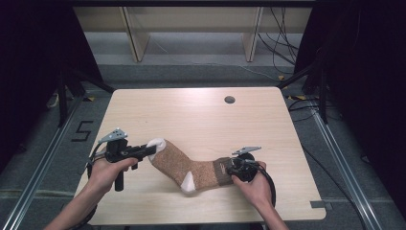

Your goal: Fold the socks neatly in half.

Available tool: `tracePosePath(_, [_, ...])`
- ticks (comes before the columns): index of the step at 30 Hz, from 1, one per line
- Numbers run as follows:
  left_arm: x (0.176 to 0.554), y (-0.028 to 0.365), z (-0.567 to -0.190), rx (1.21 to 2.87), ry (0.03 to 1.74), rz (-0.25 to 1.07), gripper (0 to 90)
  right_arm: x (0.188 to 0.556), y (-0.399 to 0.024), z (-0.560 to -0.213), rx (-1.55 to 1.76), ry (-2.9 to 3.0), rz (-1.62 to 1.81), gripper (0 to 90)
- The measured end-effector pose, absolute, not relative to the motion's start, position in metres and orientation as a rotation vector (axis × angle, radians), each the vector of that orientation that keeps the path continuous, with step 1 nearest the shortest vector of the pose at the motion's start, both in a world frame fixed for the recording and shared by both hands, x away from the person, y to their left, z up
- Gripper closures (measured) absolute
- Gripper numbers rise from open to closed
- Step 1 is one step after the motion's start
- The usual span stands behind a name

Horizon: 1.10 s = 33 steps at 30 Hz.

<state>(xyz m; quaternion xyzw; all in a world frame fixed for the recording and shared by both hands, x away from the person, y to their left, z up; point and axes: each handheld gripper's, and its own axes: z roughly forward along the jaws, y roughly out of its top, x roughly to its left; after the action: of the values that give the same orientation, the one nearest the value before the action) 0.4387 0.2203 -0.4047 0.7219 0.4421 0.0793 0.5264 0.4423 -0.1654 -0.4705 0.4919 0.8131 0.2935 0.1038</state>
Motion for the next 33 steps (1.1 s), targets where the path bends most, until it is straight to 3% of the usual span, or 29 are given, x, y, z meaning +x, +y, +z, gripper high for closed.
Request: tracePosePath(33, [0.446,0.22,-0.394,1.702,1.041,0.208,77.8,0.442,-0.159,-0.471,1.464,2.406,0.884,76.1])
